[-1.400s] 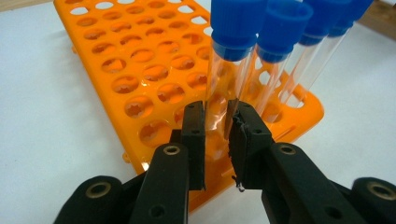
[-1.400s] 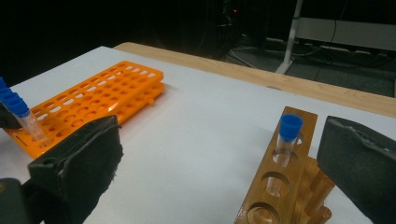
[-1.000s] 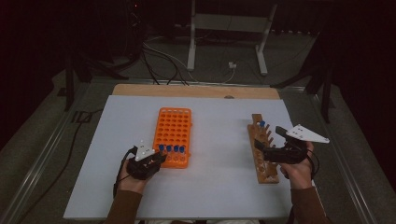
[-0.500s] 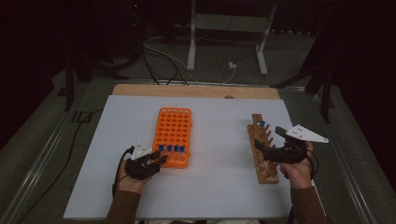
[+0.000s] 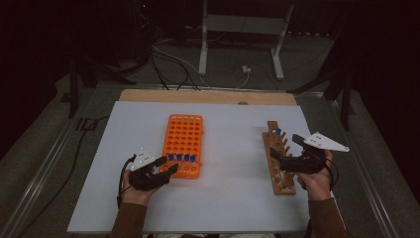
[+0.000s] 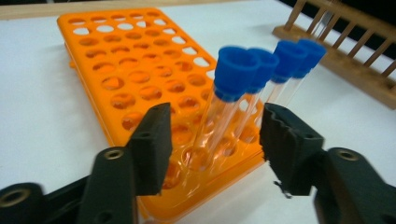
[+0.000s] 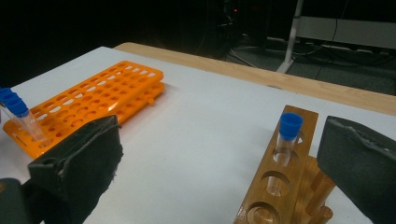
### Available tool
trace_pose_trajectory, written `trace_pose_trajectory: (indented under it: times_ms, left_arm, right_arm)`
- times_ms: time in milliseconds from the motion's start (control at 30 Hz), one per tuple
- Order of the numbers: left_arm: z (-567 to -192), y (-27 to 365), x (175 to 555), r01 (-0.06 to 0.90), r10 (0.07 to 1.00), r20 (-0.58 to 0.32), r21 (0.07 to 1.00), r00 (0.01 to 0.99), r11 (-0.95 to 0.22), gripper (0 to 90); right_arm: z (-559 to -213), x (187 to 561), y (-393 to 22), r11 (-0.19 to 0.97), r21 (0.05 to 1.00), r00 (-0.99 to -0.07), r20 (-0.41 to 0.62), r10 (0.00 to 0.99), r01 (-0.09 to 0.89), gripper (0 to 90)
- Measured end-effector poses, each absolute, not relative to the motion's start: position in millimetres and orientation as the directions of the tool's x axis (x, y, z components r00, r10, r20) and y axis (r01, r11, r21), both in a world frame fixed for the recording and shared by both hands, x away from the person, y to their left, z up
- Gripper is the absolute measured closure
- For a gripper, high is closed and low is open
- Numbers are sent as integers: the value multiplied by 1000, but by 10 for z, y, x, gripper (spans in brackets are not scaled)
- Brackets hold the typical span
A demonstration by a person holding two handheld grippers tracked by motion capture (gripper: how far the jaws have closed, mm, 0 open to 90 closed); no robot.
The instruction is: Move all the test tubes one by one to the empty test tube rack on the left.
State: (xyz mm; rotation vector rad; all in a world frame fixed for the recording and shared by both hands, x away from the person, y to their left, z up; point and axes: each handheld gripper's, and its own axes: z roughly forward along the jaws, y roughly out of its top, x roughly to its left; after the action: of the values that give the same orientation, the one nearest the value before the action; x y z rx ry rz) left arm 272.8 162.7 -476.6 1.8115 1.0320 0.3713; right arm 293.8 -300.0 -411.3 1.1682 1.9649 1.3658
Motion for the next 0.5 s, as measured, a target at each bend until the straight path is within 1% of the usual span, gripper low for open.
trace_pose_trajectory:
  times_ms: [367,467,500]
  left_arm:
    - [-4685,1607,2694,433,785,-172,892,596,-133,193]
    - [-4665,1607,2685,416,779,-170,901,603,-125,158]
    - [-4658,1605,2684,414,780,-167,902,603,-127,128]
  right_arm:
    - [-4127,2953,-3008,141,915,-524,85,848,377,2]
    - [-4137,2964,-3015,141,914,-524,87,847,381,2]
    - [-4140,2970,-3019,144,913,-525,86,847,382,2]
